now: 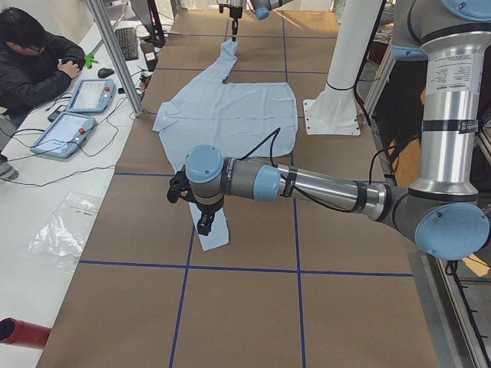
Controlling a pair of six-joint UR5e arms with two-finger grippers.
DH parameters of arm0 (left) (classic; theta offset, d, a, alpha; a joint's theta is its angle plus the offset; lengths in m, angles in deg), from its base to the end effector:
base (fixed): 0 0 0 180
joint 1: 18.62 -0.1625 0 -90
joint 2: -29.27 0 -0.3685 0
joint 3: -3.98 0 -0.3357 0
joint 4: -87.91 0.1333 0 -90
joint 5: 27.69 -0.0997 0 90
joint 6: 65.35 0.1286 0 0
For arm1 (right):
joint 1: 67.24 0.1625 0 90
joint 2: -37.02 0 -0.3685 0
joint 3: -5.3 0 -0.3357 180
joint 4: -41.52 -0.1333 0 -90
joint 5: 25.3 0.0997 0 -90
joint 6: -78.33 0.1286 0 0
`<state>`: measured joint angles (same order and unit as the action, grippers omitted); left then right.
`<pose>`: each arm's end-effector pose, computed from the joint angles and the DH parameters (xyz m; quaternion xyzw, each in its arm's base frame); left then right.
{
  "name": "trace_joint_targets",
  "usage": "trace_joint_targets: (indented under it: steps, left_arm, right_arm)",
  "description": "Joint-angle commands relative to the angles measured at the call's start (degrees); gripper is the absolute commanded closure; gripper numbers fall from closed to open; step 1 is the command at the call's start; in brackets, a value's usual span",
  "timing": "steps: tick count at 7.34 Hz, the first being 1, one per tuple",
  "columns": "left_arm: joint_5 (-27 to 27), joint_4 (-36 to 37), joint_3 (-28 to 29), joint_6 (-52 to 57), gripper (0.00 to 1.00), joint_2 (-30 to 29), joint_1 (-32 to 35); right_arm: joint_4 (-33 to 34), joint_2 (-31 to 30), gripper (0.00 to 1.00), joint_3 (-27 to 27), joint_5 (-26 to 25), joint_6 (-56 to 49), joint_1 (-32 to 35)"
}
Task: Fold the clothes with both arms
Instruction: 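Reach the right gripper across to the sleeve cuff nearest the left arm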
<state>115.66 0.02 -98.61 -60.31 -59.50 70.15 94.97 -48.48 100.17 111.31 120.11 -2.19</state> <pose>-0.0208 -0.4325 0.5245 0.0869 0.4448 0.0849 0.8873 -0.1718 -0.4638 0.4650 0.0989 -0.5013 -0.0289 0.8591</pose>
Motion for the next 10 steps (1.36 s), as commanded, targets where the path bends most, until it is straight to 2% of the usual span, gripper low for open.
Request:
trace_joint_targets:
  steps: [1,2,3,6,10]
  left_arm:
    - [0.00,0.00,0.11,-0.03,0.00,0.17,0.00]
    - [0.00,0.00,0.19,-0.03,0.00,0.26,0.00]
    - [0.00,0.00,0.28,-0.12,0.00,0.26,0.00]
    - [0.00,0.00,0.89,-0.03,0.00,0.26,0.00]
    - [0.00,-0.09,2.29,0.14,0.00,0.53,0.00]
  right_arm:
    - [1.82,13.62,1.00,0.50,1.73,10.90,-2.37]
    - [4.79,20.04,1.00,-0.82,0.86,11.47,-5.69]
    - [7.26,27.76,1.00,-4.57,-0.11,11.39,-7.73]
    - [7.11,47.91,1.00,-21.87,-5.02,10.77,-13.79]
    - [6.67,62.00,1.00,-36.30,-19.60,9.72,-24.07]
